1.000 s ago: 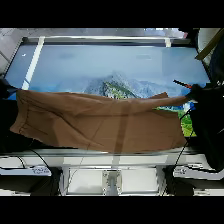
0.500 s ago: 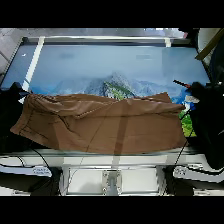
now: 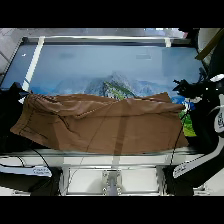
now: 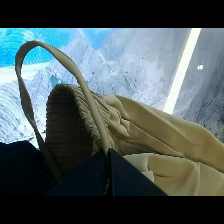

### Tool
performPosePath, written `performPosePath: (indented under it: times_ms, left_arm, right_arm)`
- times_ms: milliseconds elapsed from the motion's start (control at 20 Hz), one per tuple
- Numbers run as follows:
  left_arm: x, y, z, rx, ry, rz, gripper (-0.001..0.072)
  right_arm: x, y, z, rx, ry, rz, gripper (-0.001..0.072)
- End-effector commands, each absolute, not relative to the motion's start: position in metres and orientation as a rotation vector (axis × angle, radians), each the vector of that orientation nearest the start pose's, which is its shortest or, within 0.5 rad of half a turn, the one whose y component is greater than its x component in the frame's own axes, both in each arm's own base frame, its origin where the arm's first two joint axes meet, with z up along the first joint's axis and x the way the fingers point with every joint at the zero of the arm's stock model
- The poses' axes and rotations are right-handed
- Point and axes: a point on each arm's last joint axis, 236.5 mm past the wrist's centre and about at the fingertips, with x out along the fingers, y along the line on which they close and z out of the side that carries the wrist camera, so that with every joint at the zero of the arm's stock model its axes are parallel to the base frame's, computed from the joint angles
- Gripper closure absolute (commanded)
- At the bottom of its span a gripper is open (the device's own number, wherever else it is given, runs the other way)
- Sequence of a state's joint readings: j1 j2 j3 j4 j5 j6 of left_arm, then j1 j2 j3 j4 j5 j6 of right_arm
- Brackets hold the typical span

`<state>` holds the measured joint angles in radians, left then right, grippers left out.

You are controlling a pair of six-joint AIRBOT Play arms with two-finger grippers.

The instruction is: Fold the clothes and pants, and hang the long-sleeved shirts on hangers.

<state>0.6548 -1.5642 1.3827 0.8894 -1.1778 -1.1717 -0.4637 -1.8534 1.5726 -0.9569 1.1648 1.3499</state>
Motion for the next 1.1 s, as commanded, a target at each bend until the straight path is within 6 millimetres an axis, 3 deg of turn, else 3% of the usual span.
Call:
performPosePath:
  times_ms: [0,250,550,600,700,750,900,1050]
  left_arm:
    - [0.436,0.162,0.015,-0.662,1.008,-0.019,0.0681]
    - [0.436,0.162,0.015,-0.663,1.009,-0.019,0.0681]
    - [0.436,0.162,0.015,-0.662,1.009,-0.020,0.0681]
    - [0.436,0.162,0.015,-0.662,1.009,-0.020,0.0681]
    - [0.436,0.161,0.015,-0.662,1.009,-0.020,0.0680]
    - [0.436,0.161,0.015,-0.663,1.009,-0.020,0.0681]
    - [0.436,0.161,0.015,-0.664,1.008,-0.020,0.0681]
    - [0.444,0.161,0.022,-0.688,0.969,-0.024,0.0681]
  right_arm:
    - [0.507,-0.095,-0.093,0.750,1.243,0.112,0.0303]
    - [0.525,-0.066,-0.102,0.663,1.308,0.206,0.0305]
    - [0.489,-0.061,-0.109,0.572,1.460,0.258,0.0305]
    - [0.484,-0.059,-0.108,0.551,1.472,0.295,0.0333]
    - [0.482,-0.052,-0.105,0.541,1.472,0.345,0.0699]
    - [0.485,-0.050,-0.102,0.549,1.461,0.352,0.0699]
    - [0.502,-0.056,-0.076,0.510,1.387,0.348,0.0699]
    - [0.539,-0.070,-0.015,0.429,1.216,0.319,0.0700]
